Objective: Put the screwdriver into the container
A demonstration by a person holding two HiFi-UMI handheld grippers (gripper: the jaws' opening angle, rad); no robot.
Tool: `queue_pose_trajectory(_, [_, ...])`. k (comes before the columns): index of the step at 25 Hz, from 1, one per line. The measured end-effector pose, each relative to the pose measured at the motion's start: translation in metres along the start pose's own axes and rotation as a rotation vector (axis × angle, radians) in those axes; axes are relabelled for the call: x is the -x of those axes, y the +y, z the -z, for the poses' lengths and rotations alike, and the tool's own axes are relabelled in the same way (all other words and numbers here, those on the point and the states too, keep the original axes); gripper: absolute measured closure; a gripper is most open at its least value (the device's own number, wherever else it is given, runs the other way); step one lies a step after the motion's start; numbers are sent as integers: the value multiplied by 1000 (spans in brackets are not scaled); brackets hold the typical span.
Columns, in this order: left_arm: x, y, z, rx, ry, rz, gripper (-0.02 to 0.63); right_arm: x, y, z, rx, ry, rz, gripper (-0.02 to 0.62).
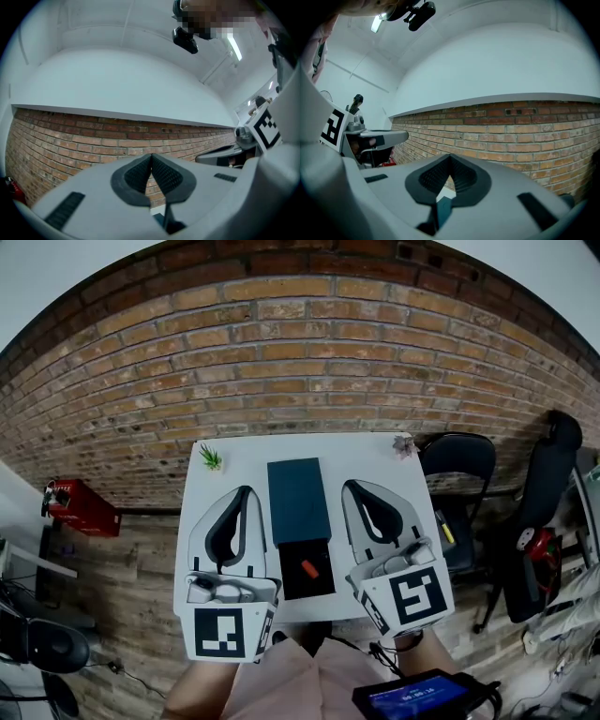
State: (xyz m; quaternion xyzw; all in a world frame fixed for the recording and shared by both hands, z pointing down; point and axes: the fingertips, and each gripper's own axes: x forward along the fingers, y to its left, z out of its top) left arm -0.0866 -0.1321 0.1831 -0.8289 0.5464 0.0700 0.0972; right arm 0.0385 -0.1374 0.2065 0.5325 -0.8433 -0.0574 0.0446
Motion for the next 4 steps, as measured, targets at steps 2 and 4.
queue_pose_trajectory(2, [0,-1,1,1,1,2,594,0,0,1,-1,2,0,597])
queue_pose_trajectory(4, [0,-2,2,1,2,4,594,0,-1,2,-1,3,1,597])
